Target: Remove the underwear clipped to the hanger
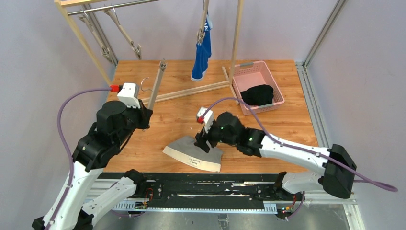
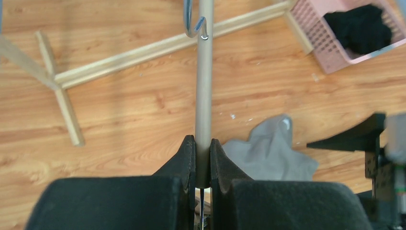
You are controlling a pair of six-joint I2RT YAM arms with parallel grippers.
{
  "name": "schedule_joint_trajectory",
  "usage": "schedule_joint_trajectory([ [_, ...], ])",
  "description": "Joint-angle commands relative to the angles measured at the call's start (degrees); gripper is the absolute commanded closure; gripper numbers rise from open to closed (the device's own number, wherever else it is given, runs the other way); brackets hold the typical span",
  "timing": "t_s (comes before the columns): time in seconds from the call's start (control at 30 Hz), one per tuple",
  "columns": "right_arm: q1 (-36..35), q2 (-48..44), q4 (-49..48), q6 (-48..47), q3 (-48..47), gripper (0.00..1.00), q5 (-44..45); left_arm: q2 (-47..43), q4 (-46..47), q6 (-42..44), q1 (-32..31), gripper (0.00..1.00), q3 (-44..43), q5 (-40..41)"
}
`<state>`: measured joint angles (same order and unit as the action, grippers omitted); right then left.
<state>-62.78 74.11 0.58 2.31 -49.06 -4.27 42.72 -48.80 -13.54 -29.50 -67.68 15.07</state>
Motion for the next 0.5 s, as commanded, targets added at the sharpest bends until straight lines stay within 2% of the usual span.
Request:
schedule_joint_trajectory([
  [0.0,-5.1,5.5,7.6,-2.4,0.4,0.29,11.3,2.9,-1.2,0.6,-0.4,1.0,-3.0,3.9],
  [0.23,-7.7,15.5,7.2,-0.5,-1.1,0.3,13.0,7.5,6.2,1.6,-0.4,1.0,-7.1,4.0],
  [0.4,-7.7,20.5,8.8,2.2,-2.8,0.43,13.5,12.6,10.2,0.1,-0.4,1.0,-10.6,-0.5],
  [0.47,-7.7,21.9,9.3,3.3,-3.0,0.52,13.6,13.9,12.7,-0.3,-0.4,1.0,-11.1,-0.9],
])
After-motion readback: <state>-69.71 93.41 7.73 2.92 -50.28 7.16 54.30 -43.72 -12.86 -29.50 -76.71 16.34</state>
